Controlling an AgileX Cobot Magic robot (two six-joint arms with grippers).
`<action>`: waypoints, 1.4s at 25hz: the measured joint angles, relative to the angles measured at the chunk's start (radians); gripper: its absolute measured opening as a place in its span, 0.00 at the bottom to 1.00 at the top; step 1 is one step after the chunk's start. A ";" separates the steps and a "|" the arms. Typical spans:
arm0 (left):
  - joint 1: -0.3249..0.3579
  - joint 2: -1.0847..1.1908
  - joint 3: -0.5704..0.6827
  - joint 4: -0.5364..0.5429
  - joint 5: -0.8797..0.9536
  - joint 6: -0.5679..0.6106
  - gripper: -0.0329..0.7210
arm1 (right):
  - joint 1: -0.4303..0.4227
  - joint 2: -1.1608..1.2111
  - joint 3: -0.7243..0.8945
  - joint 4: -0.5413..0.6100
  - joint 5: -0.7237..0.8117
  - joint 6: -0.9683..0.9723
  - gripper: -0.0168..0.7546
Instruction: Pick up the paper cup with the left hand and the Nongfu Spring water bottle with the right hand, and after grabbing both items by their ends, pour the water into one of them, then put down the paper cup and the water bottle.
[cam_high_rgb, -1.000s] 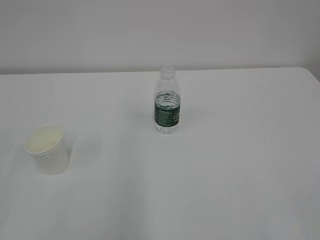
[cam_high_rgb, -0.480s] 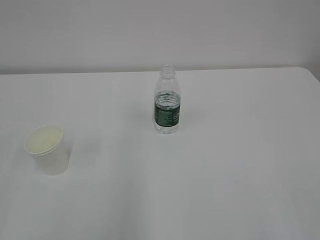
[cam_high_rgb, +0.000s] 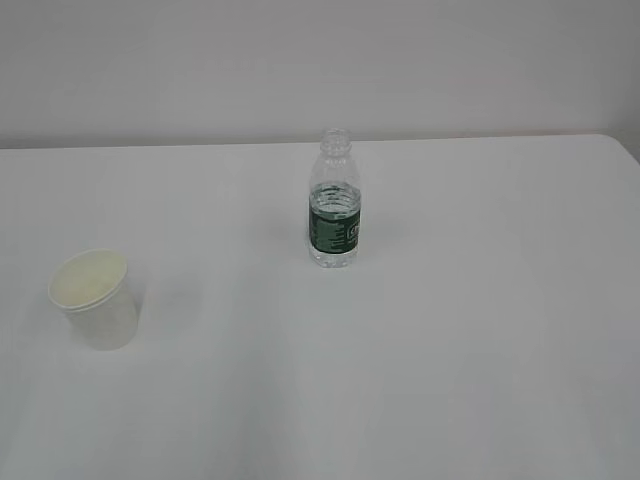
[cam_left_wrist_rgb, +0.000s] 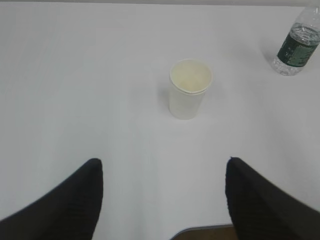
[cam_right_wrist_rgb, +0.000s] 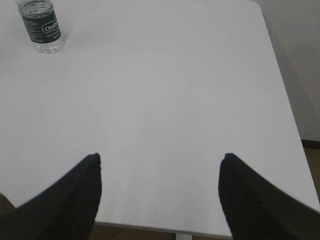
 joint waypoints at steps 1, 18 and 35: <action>0.000 0.012 -0.004 0.000 -0.008 0.000 0.77 | 0.000 0.007 -0.002 0.000 -0.006 -0.002 0.74; 0.000 0.268 -0.025 0.000 -0.260 0.033 0.75 | 0.000 0.317 -0.036 0.001 -0.334 -0.050 0.74; 0.000 0.494 -0.025 0.000 -0.528 0.041 0.74 | 0.000 0.528 -0.036 0.001 -0.597 -0.052 0.74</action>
